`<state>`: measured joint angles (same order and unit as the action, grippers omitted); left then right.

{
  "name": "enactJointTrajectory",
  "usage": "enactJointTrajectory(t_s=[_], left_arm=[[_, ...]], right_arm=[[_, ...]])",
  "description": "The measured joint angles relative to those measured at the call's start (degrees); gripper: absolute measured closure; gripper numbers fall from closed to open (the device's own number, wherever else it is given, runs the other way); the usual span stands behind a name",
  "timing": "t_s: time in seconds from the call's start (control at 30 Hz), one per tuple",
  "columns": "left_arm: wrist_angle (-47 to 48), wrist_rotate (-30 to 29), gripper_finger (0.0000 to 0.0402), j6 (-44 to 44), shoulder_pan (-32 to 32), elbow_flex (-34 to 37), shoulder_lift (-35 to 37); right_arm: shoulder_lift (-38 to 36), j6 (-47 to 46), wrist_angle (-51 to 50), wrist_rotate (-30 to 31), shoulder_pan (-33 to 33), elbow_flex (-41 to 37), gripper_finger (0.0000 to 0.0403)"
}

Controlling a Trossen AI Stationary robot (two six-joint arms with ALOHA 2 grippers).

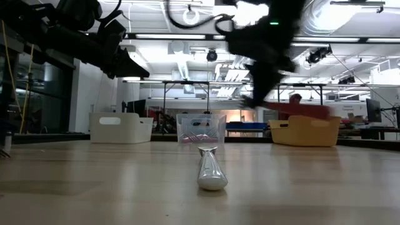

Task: Sort silverware by color (type)
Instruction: Put the pink fork into the transparent bin

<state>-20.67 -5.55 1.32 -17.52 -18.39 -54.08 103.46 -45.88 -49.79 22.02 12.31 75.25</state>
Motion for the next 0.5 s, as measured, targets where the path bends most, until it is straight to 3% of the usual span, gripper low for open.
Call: enactJointTrajectory(t_s=[0.27,0.5], left_arm=[[-0.24,-0.27,0.0398,-0.07,-0.02,0.0,0.0],[-0.22,-0.27,0.0398,-0.68,-0.04,0.0,0.0]], right_arm=[[0.0,24.47,11.32,-7.56,-19.36,7.42,0.04],[0.36,35.62,17.75,-12.78,-31.34,13.21,0.04]])
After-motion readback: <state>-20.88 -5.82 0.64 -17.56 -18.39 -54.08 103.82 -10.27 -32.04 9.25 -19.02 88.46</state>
